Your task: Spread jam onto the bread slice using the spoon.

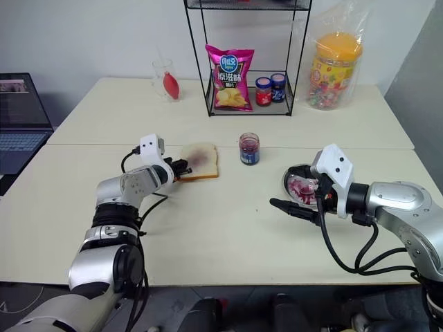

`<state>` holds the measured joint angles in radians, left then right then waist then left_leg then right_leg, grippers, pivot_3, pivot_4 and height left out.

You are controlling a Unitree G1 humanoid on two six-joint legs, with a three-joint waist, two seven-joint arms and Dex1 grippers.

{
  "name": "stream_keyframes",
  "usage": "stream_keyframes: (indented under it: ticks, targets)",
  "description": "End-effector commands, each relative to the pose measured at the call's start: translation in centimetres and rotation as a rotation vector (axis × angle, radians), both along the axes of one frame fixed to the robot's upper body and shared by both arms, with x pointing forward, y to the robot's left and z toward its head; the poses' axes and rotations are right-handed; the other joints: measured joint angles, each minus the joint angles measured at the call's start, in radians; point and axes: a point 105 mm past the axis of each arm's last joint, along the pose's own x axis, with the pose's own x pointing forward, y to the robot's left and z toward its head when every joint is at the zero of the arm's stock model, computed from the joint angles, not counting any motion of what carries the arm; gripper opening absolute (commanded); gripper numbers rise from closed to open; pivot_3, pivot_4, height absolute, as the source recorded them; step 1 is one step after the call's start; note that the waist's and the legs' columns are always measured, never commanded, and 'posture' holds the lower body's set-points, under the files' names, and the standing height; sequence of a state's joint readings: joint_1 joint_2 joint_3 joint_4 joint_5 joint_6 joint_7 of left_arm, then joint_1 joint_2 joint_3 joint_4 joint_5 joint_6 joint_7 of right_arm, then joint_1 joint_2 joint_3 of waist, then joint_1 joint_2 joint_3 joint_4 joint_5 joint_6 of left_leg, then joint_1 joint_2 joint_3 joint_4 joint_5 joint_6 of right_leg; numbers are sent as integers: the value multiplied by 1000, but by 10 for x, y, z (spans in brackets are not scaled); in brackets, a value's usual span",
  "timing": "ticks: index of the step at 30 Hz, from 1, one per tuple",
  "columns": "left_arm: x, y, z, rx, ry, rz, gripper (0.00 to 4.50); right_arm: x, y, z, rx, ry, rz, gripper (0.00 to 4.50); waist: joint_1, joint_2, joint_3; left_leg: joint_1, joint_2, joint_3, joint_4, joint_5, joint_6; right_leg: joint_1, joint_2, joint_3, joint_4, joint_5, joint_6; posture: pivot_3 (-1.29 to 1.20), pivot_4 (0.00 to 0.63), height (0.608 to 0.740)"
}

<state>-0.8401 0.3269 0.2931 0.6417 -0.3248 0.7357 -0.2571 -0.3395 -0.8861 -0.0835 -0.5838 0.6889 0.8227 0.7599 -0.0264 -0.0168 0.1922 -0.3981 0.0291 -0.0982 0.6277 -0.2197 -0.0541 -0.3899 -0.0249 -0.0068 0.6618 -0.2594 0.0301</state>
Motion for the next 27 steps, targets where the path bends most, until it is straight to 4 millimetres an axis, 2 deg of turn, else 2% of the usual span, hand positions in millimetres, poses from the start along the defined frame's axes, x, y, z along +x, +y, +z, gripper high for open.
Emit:
stream_keyframes:
  ticks: [1, 9, 14, 15, 17, 19, 22, 27]
  targets:
    - [-11, 2, 14, -47, -37, -49, 8, -1, -4, 10, -3, -48, -11, 4500, -1, 0, 0, 0, 0, 0, 0, 0, -1, 0, 0, 0, 0, 0, 0, 0, 150, 740]
    - [-60, 6, 27, -32, -52, -211, 8, -6, -3, 7, -7, -24, 12, 4500, -3, 0, 0, 0, 0, 0, 0, 0, -2, -1, 0, 0, 1, 0, 0, 0, 150, 740]
    - [-82, 2, 25, 12, -33, -297, 8, -11, -2, 4, -23, 1, 37, 4500, -2, 0, 0, 0, 0, -1, 0, 0, -3, -1, 0, 0, 1, 0, 0, 0, 150, 740]
    - [-90, -1, 22, 21, -20, -328, 8, -14, -3, 3, -30, 13, 49, 4500, -1, 0, 0, 0, 0, 0, 0, 0, -3, -1, 0, 0, 1, 0, 0, 0, 150, 740]
    - [-115, -21, 10, 7, 19, -417, 8, -28, -3, -8, -69, 86, 106, 4500, -1, 0, 0, 0, 0, 0, 0, 0, -3, -1, 0, 0, 0, 0, 0, 0, 150, 740]
    - [-130, -37, 1, -11, 37, -460, 8, -40, -4, -20, -121, 141, 149, 4500, 0, 0, 0, 0, 0, 1, -1, -1, -4, 0, -1, 1, -1, -1, 0, 0, 150, 740]
    - [-142, -54, -7, -27, 43, -476, 8, -48, -5, -27, -155, 161, 173, 4500, 7, -1, 1, -1, 0, 0, -1, -2, -5, -1, -1, 0, -2, -2, 1, 0, 150, 740]
    - [-145, -65, -9, -33, 31, -444, 8, -48, -9, -30, -177, 155, 166, 4500, 12, -1, 1, 0, 0, 0, 1, -1, -5, 0, -1, 0, -2, -2, 1, 0, 150, 740]
